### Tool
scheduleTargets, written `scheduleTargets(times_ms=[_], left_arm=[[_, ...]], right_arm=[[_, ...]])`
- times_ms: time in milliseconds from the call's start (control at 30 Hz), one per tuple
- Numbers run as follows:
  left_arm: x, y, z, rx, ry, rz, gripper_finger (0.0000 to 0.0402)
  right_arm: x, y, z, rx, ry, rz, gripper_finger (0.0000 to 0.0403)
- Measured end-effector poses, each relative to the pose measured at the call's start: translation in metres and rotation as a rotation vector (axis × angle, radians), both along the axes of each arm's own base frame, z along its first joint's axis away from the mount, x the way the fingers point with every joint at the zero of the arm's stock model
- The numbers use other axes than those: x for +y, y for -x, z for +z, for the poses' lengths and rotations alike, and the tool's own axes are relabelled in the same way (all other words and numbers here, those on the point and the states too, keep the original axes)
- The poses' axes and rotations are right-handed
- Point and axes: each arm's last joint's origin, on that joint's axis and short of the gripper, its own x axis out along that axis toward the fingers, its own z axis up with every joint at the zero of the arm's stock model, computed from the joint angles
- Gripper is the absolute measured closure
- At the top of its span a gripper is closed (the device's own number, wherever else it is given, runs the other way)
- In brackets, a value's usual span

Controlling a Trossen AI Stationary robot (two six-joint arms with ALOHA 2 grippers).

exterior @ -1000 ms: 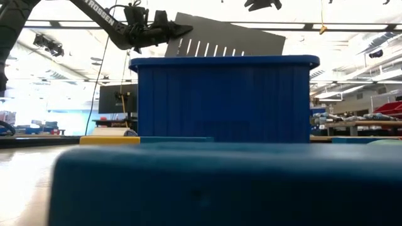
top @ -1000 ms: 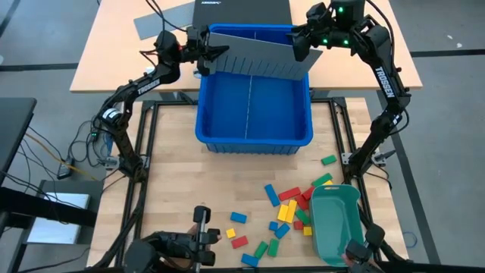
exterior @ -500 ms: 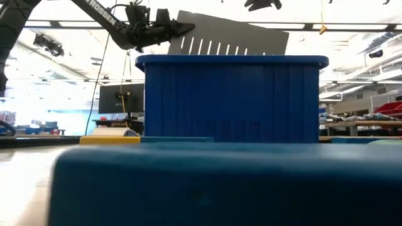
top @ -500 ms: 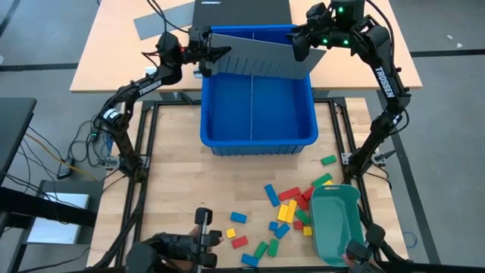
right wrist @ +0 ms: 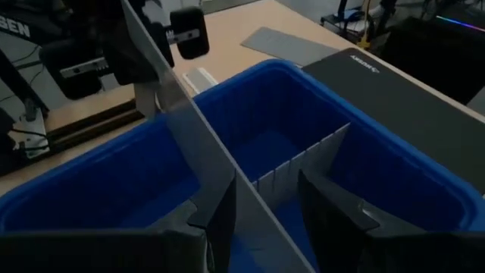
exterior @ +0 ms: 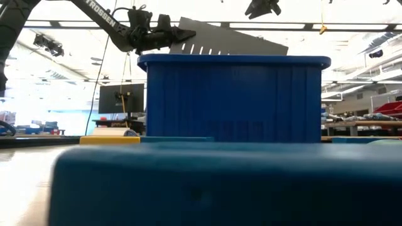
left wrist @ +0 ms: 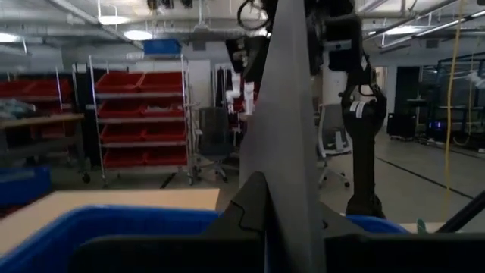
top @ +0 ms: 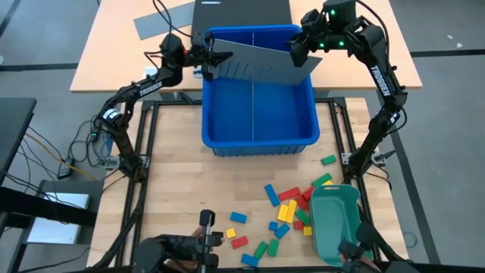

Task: Sort Items/Unsort Items

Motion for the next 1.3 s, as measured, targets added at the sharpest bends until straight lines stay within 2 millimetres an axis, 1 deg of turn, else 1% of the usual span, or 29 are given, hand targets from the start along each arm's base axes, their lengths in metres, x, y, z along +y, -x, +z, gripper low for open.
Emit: scheduleTargets(times_ms=[100, 333, 433, 533, 633, 700, 800, 1033, 1300], left_arm=[[0.000, -0.002, -0.003, 0.022, 0.037, -0.005, 0.0378], [0.000, -0.002, -0.003, 0.018, 0.064, 0.003, 0.0309], [0.000, -0.002, -0.003, 0.017, 0.043, 0.015, 0.0296], [0.000, -0.002, -0.003, 0.016, 0.017, 0.019, 0.0308], [-0.001, -0.002, -0.002, 0.016, -0.041, -0.019, 0.0353], [-0.003, -0.001, -0.001, 0.017, -0.069, -0.062, 0.0383], [-0.004, -0.002, -0.001, 0.020, -0.066, -0.073, 0.0385], [-0.010, -0.003, 0.003, 0.014, -0.080, -0.095, 0.0385], [-0.020, -0.007, 0.011, 0.003, -0.103, -0.126, 0.0385]], right_arm=[[0.000, 0.000, 0.000, -0.001, 0.001, 0.001, 0.0259], [0.000, 0.000, 0.000, -0.005, 0.005, 0.001, 0.0259], [-0.001, -0.001, 0.000, -0.004, 0.003, 0.002, 0.0259], [-0.001, -0.003, -0.003, -0.011, -0.035, 0.049, 0.0259], [-0.003, -0.008, -0.010, -0.022, -0.115, 0.127, 0.0259], [-0.004, -0.012, -0.016, 0.006, -0.149, 0.145, 0.0259], [-0.003, -0.017, -0.024, 0.087, -0.135, 0.167, 0.0256], [0.001, -0.017, -0.029, 0.188, -0.100, 0.178, 0.0244], [-0.003, -0.019, -0.040, 0.300, -0.102, 0.184, 0.0250]])
